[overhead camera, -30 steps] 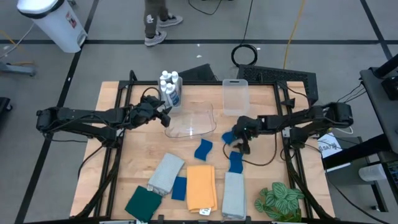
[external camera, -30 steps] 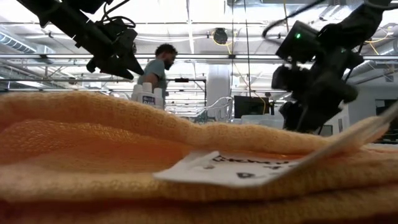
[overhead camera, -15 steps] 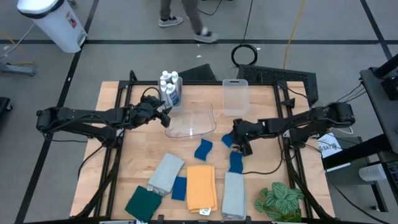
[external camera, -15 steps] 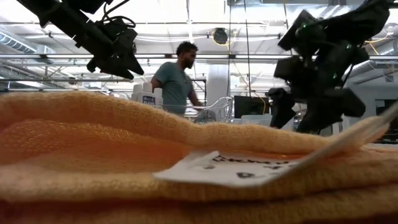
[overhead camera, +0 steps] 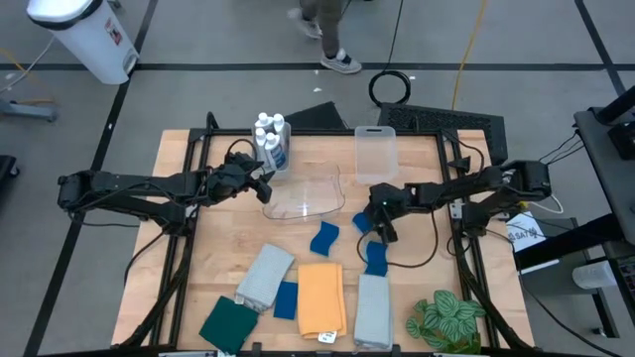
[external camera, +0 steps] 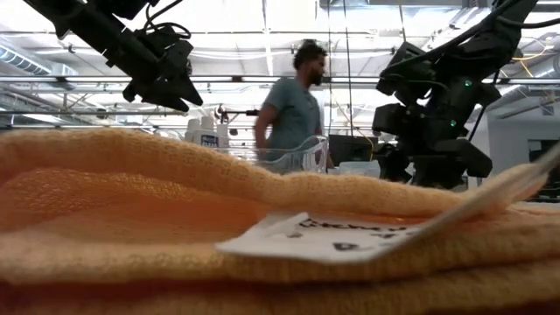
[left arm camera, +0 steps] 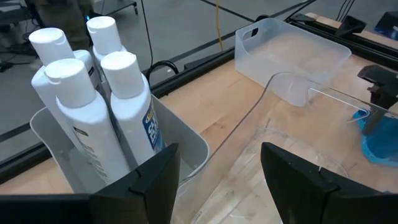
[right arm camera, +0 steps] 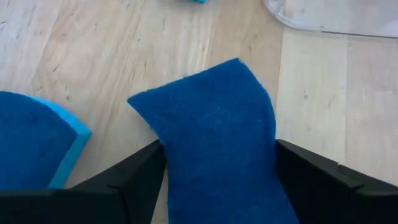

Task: Pick & Place Kitchen Items
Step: Put the blue sponge into the white bin

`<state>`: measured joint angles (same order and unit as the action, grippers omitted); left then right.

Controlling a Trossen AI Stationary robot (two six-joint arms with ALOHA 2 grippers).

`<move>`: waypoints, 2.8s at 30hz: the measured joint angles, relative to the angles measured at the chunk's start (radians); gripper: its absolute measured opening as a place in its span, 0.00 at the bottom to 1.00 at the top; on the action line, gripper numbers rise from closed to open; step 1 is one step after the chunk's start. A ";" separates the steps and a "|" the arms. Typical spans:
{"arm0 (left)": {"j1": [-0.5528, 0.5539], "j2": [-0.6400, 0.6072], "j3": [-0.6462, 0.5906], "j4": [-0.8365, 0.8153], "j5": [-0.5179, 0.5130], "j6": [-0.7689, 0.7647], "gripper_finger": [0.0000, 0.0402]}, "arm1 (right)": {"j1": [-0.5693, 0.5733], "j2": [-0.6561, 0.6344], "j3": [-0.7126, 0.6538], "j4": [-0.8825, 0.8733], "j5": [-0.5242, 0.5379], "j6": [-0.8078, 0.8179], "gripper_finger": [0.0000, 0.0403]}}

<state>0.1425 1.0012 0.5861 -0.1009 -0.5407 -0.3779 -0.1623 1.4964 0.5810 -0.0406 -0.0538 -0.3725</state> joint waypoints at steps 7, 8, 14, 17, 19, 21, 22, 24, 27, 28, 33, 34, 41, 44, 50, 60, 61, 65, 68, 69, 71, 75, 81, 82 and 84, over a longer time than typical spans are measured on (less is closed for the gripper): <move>0.000 0.000 0.000 0.000 0.001 0.000 0.57 | 0.000 -0.041 -0.002 -0.006 0.026 0.019 0.45; 0.000 0.000 0.000 0.000 0.001 -0.001 0.57 | 0.000 -0.042 -0.003 -0.007 0.028 0.019 0.41; 0.000 0.000 0.000 0.000 0.001 -0.017 0.57 | -0.001 -0.051 -0.003 -0.012 0.043 0.017 0.14; 0.000 0.000 0.000 0.000 0.001 -0.018 0.57 | 0.009 -0.092 -0.006 -0.029 0.063 0.016 0.04; 0.000 0.000 0.000 0.000 0.001 -0.019 0.57 | 0.027 -0.144 -0.008 -0.049 0.093 0.016 0.02; 0.000 0.000 0.000 0.002 0.001 -0.020 0.57 | 0.053 -0.204 -0.005 -0.051 0.136 0.017 0.04; 0.000 0.000 0.000 0.002 0.001 -0.020 0.57 | 0.066 -0.238 -0.002 -0.051 0.162 0.016 0.05; 0.000 0.000 0.000 0.015 0.030 -0.021 0.57 | 0.095 -0.300 -0.002 -0.052 0.216 0.013 0.06; -0.001 0.000 0.000 0.075 0.123 -0.017 0.57 | 0.135 -0.389 -0.002 -0.028 0.230 -0.024 0.06; -0.001 0.000 0.000 0.104 0.159 -0.013 0.57 | 0.148 -0.412 -0.002 -0.007 0.239 -0.037 0.04; -0.021 0.045 0.001 0.295 0.290 -0.016 0.57 | 0.204 -0.452 -0.002 0.133 0.369 -0.144 0.02; -0.030 0.063 0.000 0.350 0.306 -0.011 0.57 | 0.212 -0.448 -0.002 0.165 0.381 -0.174 0.02; -0.083 0.259 0.028 0.725 0.391 0.093 0.57 | 0.230 -0.367 -0.001 0.453 0.495 -0.412 0.02; -0.101 0.354 0.088 0.787 0.394 0.127 0.57 | 0.230 -0.319 0.000 0.596 0.558 -0.488 0.02; -0.119 0.536 0.243 0.784 0.394 0.148 0.57 | 0.229 -0.220 0.000 0.784 0.584 -0.579 0.02; -0.120 0.680 0.391 0.791 0.315 0.148 0.57 | 0.233 -0.169 -0.001 0.891 0.676 -0.609 0.02; -0.120 0.680 0.391 0.788 0.305 0.148 0.57 | 0.235 -0.169 -0.002 0.897 0.680 -0.609 0.02; -0.120 0.681 0.391 0.786 0.303 0.148 0.57 | 0.247 -0.169 -0.001 0.935 0.727 -0.613 0.02; -0.120 0.684 0.391 0.776 0.304 0.147 0.57 | 0.263 -0.170 0.001 0.970 0.745 -0.618 0.02; -0.120 0.685 0.390 0.773 0.302 0.147 0.57 | 0.269 -0.171 0.001 0.976 0.748 -0.622 0.02; -0.120 0.685 0.390 0.773 0.295 0.142 0.57 | 0.279 -0.170 0.001 0.982 0.746 -0.636 0.02; -0.120 0.684 0.390 0.779 0.293 0.141 0.57 | 0.283 -0.170 0.001 0.978 0.701 -0.622 0.02; -0.120 0.683 0.390 0.785 0.303 0.134 0.57 | 0.282 -0.170 0.001 0.969 0.698 -0.600 0.02; -0.120 0.683 0.390 0.787 0.303 0.134 0.57 | 0.282 -0.170 0.001 0.968 0.693 -0.593 0.02; -0.119 0.683 0.390 0.792 0.304 0.131 0.57 | 0.282 -0.170 0.001 0.965 0.677 -0.581 0.02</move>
<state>0.0238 1.6844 0.9764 0.6913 -0.2367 -0.2468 0.1196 1.3266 0.5823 0.9244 0.6230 -0.9532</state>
